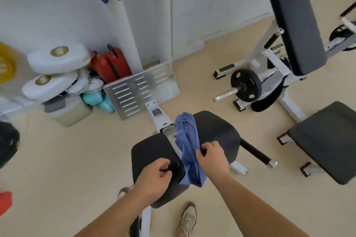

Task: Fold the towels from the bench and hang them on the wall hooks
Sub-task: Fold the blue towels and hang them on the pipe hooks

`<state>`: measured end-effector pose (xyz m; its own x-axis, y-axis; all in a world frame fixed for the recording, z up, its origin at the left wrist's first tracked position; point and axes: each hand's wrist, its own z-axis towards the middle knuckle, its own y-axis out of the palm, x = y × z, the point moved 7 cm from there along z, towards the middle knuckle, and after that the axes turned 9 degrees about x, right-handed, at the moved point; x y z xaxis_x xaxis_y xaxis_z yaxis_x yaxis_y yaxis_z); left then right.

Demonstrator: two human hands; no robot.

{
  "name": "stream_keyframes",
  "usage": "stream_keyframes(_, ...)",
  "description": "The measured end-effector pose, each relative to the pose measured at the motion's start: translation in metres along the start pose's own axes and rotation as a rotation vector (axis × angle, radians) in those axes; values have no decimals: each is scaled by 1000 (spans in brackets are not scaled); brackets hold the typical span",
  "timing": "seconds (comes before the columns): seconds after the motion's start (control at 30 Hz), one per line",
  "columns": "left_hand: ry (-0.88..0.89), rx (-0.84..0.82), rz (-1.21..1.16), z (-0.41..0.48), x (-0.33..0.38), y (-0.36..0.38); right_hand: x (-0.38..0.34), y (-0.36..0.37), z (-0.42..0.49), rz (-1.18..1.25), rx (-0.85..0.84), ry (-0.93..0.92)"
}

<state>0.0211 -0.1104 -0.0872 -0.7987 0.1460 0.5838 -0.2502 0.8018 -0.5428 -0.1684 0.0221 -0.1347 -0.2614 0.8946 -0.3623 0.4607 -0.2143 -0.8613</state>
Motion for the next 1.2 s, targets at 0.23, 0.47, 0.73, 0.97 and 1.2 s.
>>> stream_keyframes(0.23,-98,138,-127,-34,-9,14,-14,12,27,-310,48,-238)
stream_keyframes(0.47,-165,239,-246,-76,-20,17,-10,-9,-13,361,-113,-46)
stream_keyframes(0.73,-24,306,-446,-128,-9,12,-52,-119,-122,688,-23,-117)
stream_keyframes(0.97,279,164,-361,-180,5,14,-75,-176,-200,1292,-99,78)
stream_keyframes(1.2,206,261,-350,-220,-23,25,-82,-195,-263,1587,-122,172)
